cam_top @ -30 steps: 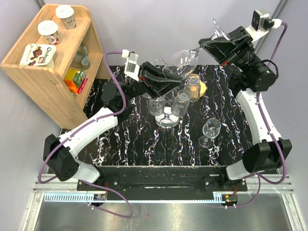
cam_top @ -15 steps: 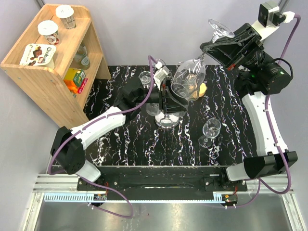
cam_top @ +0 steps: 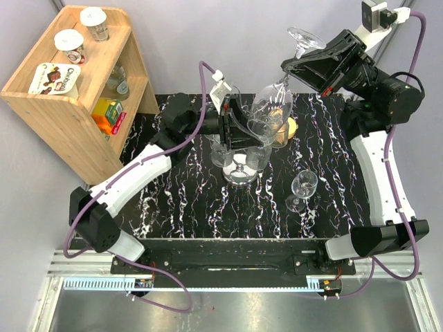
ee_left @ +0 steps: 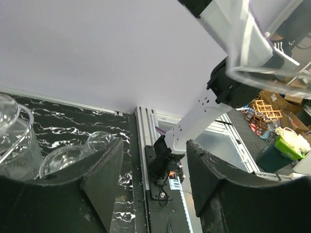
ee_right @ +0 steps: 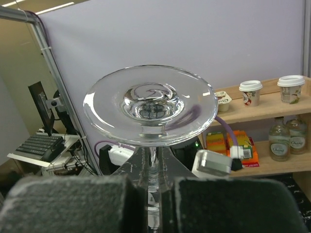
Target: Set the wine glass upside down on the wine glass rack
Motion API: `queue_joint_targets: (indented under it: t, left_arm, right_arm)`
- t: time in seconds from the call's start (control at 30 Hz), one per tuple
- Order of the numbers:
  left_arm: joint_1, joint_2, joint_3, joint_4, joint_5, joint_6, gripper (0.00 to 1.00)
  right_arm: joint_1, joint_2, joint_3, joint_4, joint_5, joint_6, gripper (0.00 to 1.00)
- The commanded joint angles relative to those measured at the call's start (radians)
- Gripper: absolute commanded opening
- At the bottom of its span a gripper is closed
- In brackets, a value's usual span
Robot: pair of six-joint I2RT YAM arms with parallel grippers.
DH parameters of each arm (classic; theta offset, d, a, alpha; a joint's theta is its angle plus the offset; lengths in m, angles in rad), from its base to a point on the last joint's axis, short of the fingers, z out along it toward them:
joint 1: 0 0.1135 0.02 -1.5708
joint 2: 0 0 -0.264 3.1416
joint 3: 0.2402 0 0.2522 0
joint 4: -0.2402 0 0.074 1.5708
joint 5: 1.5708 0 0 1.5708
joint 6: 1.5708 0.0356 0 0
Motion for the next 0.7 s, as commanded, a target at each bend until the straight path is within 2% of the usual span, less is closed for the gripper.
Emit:
queue_joint_targets:
  t: [0.0,0.1,0.17,0.27,0.37,0.67]
  left_arm:
    - [0.030,-0.071,0.124,-0.104,0.043,0.080,0.59]
    - [0.056,-0.083,0.184,-0.179,0.083,0.133,0.63]
    - [0.068,-0.087,0.233,-0.246,0.107,0.182,0.68]
    - [0.082,-0.084,0.299,-0.383,0.141,0.282,0.83]
    - [0.102,-0.073,0.360,-0.473,0.172,0.327,0.91]
    - [0.114,-0.027,0.512,-0.463,0.123,0.275,0.99]
  right_arm:
    - [-0.004,-0.040,0.104,-0.154,-0.033,-0.143,0.00]
    - [-0.004,-0.044,0.152,-0.317,-0.070,-0.267,0.00]
    - [-0.004,-0.044,0.161,-0.366,-0.079,-0.304,0.00]
    - [-0.004,-0.043,0.176,-0.392,-0.088,-0.329,0.00]
    - [-0.004,-0.049,0.193,-0.493,-0.098,-0.418,0.00]
    - [-0.002,-0.077,0.092,-0.590,-0.102,-0.570,0.00]
